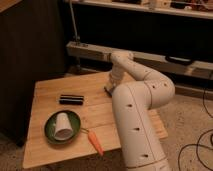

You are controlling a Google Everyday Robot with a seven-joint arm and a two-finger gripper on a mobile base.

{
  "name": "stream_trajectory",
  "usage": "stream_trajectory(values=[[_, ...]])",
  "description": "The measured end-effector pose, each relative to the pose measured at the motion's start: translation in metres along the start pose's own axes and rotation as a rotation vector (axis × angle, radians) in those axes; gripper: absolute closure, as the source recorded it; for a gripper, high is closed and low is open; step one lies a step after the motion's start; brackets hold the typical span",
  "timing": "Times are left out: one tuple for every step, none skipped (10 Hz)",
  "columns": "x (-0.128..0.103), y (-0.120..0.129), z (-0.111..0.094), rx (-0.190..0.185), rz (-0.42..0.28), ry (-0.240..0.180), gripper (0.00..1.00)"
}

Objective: Wipe the white sponge on the table

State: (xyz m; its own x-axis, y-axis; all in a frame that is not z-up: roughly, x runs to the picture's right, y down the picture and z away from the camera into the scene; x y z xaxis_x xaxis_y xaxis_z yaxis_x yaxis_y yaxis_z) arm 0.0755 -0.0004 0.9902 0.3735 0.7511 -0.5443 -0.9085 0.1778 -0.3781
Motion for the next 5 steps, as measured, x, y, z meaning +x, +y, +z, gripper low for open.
stream_trajectory(values=[[0.007, -0.005, -0.001, 0.002, 0.008, -0.002, 0.53], [0.016, -0.007, -0.003, 0.001, 0.012, -0.009, 0.53], [0.024, -0.006, -0.007, 0.002, 0.007, -0.017, 0.53], [0.03, -0.003, -0.013, 0.004, -0.004, -0.023, 0.53], [0.044, 0.006, -0.017, 0.004, -0.022, -0.024, 0.53]])
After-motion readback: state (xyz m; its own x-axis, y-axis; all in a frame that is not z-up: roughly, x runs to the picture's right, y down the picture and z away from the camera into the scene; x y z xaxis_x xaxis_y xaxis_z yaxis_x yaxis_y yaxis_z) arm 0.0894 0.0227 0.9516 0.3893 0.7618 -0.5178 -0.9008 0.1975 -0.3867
